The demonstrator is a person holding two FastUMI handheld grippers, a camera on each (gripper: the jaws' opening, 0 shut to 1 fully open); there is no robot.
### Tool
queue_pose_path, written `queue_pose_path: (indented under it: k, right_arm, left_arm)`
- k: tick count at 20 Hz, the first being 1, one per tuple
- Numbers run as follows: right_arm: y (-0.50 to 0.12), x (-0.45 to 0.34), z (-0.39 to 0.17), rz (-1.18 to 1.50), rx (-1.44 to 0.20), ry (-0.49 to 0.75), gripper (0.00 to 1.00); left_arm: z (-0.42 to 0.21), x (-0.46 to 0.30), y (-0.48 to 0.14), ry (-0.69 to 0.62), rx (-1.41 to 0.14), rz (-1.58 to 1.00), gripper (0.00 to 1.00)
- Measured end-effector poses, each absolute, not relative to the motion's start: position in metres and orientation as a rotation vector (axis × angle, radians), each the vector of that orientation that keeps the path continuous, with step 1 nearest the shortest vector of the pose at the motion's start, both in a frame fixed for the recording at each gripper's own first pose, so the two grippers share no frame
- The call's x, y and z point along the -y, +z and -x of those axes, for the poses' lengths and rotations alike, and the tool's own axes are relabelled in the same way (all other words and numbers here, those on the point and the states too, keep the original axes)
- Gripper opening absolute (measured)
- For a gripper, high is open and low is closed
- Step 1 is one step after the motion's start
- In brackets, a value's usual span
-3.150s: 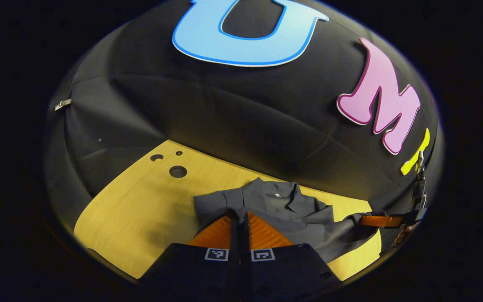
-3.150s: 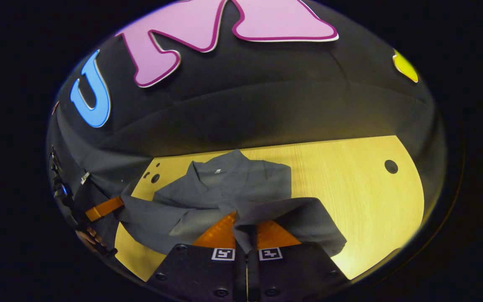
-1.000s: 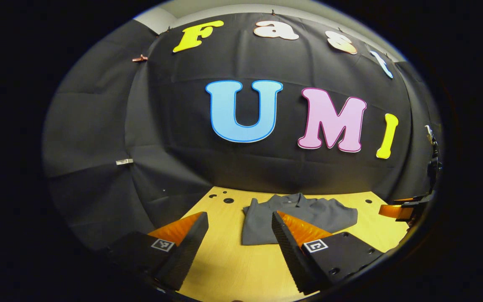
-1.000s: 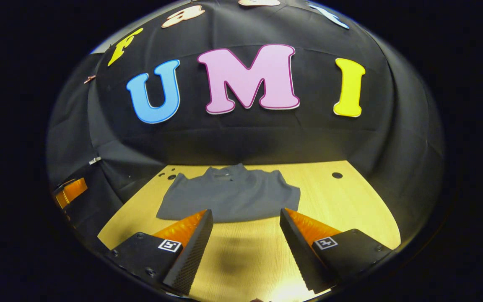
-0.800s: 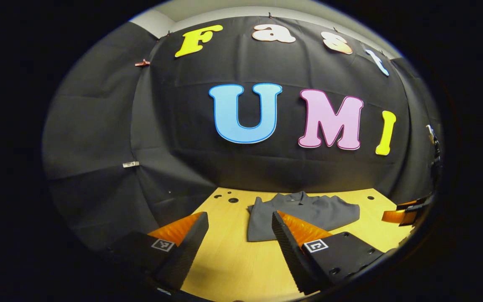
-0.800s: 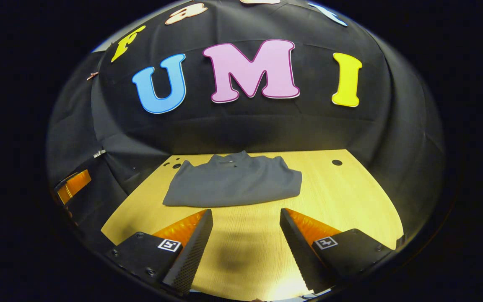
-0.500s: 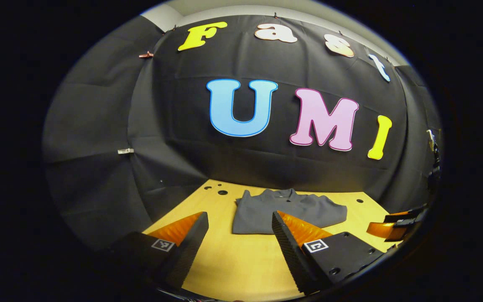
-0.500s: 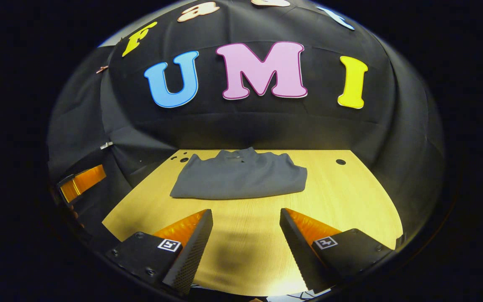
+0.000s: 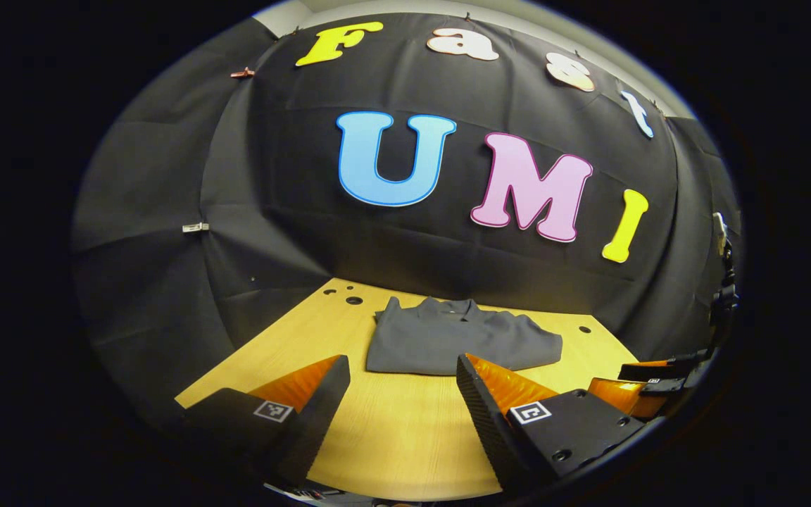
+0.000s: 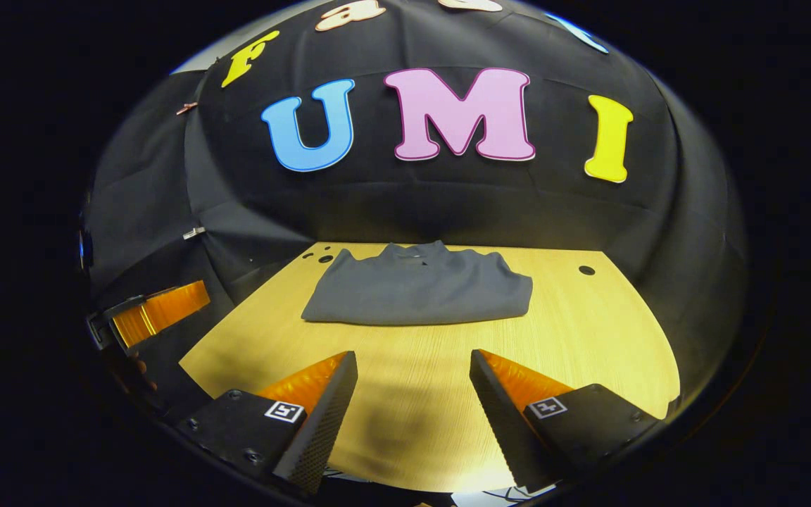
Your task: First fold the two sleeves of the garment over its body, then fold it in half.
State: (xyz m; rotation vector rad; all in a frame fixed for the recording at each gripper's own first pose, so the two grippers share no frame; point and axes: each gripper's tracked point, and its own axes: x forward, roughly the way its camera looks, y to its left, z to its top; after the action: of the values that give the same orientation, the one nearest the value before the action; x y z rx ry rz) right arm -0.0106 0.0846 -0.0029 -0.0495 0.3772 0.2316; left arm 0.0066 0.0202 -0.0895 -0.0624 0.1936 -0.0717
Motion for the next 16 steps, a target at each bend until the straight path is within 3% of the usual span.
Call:
queue_pose_path:
  k: [16]
  right_arm:
    - [0.016, -0.079, -0.021, 0.063, -0.355, 0.198, 0.99]
  left_arm:
    - [-0.019, -0.017, -0.105, -0.091, -0.240, 0.054, 0.96]
